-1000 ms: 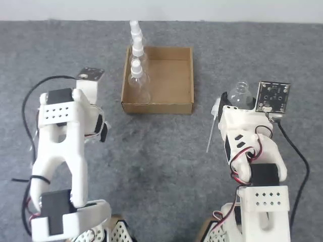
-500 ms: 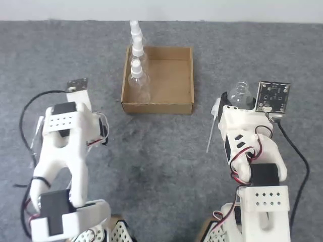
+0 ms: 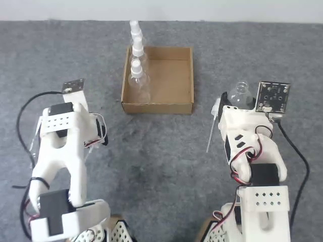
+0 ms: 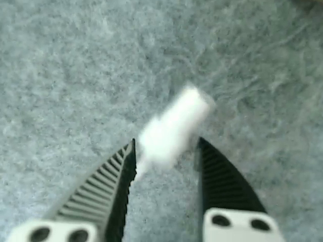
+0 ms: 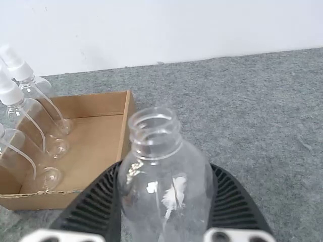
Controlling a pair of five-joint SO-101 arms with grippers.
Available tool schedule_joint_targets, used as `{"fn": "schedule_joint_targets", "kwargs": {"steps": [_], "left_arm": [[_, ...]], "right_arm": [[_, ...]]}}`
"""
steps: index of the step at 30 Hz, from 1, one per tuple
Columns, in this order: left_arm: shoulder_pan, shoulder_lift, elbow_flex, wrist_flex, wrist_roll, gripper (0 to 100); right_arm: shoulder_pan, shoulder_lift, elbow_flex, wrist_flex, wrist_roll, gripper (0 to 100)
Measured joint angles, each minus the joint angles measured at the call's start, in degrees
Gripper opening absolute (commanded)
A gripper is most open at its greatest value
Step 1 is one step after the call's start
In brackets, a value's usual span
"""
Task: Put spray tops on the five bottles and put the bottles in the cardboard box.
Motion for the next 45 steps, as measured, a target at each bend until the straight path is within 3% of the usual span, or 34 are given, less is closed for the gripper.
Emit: {"fn": "schedule_joint_targets", "kwargs": {"steps": [11,27,45], "left_arm": [[0.0,0.0,0.0,1.8,-8.0,25],[0.0,0.0,0.0,3.6,-26.3,22],[0.0,0.0,-1.5,3.6,-33.2,22]], "right_arm": [[0.0,0.0,0.0,0.0,0.0,10.8],[0.0,0.0,0.0,0.0,0.0,10.8],[0.0,0.0,0.0,0.0,0.0,10.8]]}}
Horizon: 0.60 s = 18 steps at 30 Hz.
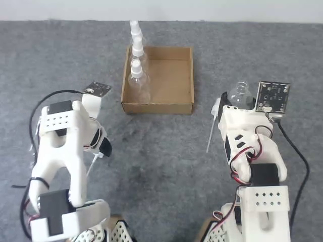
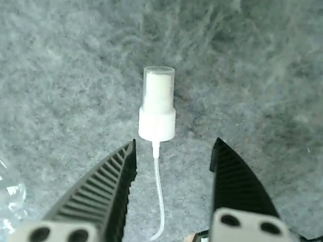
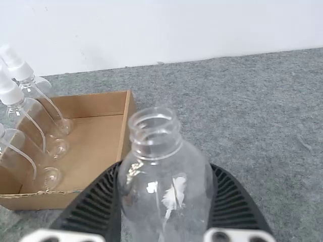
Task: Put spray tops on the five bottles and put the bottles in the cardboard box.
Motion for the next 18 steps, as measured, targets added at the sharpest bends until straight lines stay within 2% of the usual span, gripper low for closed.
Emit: {"fn": "schedule_joint_targets", "kwargs": {"steps": [5,10,18], "left_arm": [[0.0,1.3,-1.0,-0.7,-0.9,22],[-0.8,12.0,-6.6,-0.9,-1.0,18],[-1.1,25.2,-14.1,0.1,-1.3,18]], "right_arm": [[0.0,0.0,0.0,0.0,0.0,10.8],[0.0,0.0,0.0,0.0,0.0,10.8],[0.0,0.0,0.0,0.0,0.0,10.8]]}}
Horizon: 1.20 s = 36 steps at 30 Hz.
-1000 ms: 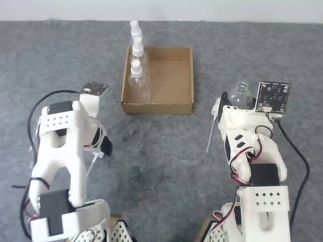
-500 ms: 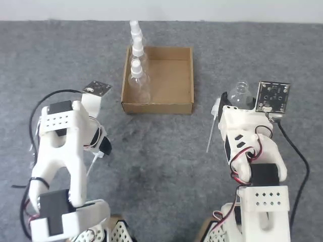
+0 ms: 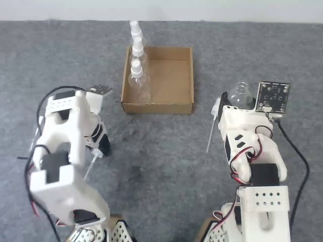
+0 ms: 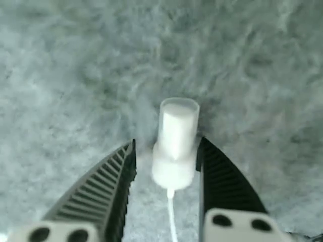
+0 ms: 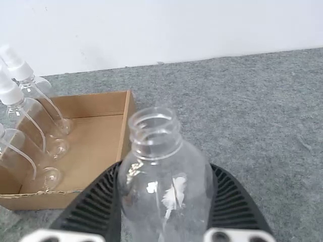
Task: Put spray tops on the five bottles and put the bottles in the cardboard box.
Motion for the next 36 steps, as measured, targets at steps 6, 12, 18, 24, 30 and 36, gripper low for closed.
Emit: {"fn": "schedule_joint_targets", "kwargs": {"steps": [6,12,18,24,30,36], "left_arm": [[0.1,3.5,-2.3,0.7,0.0,8],[1.2,3.8,-3.5,2.6,0.0,1],[1.8,3.9,-9.7,11.6,0.0,1],[1.8,3.9,-15.9,18.0,0.0,1],[1.8,3.0,-16.5,18.9,0.0,1],[1.8,-7.1,-16.5,18.9,1.0,1]], "right_arm": [[0.0,0.0,0.0,0.0,0.0,10.8],[0.0,0.0,0.0,0.0,0.0,10.8],[-0.1,0.0,0.9,0.0,0.0,10.8],[-1.5,0.0,0.9,0.0,0.0,10.8],[-1.8,0.0,0.9,0.0,0.0,10.8],[-1.8,0.0,0.9,0.0,0.0,10.8]]}}
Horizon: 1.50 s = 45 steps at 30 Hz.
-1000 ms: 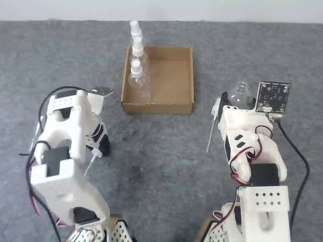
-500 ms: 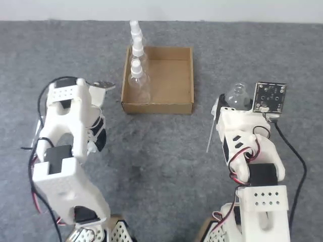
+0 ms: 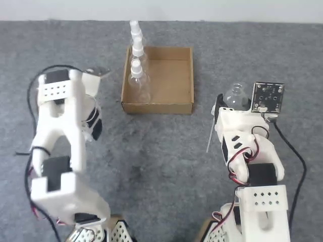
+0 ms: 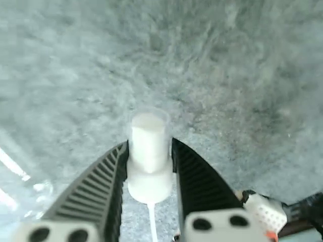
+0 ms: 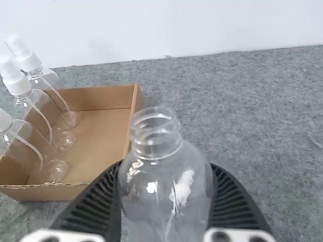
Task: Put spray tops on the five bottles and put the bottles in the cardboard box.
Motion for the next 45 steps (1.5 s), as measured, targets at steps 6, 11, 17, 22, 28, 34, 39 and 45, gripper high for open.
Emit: {"fn": "schedule_joint_targets", "kwargs": {"steps": [6,11,17,22,28,34,39,45], "left_arm": [[0.4,-6.3,3.2,0.2,0.4,1],[0.4,-10.3,4.7,0.2,0.4,1],[0.4,-17.2,5.2,0.3,0.4,1],[0.4,-22.0,5.2,0.3,0.4,1],[0.4,-25.7,5.2,0.3,2.2,1],[0.4,-31.2,5.2,0.1,3.5,1],[0.4,-35.1,5.3,0.1,3.5,1],[1.0,-39.5,10.7,-1.4,4.6,1]], "right_arm": [[0.0,0.0,0.0,0.0,0.0,10.8],[0.0,0.0,0.0,0.0,0.0,10.8],[0.0,0.0,0.0,0.0,0.0,10.8],[0.0,0.0,0.2,0.0,0.0,10.7],[0.0,0.0,0.2,0.0,0.0,10.7],[0.0,0.0,0.2,0.0,0.0,10.7],[0.0,0.0,0.2,0.0,0.0,10.7],[0.0,0.0,0.2,0.0,0.0,10.7]]}}
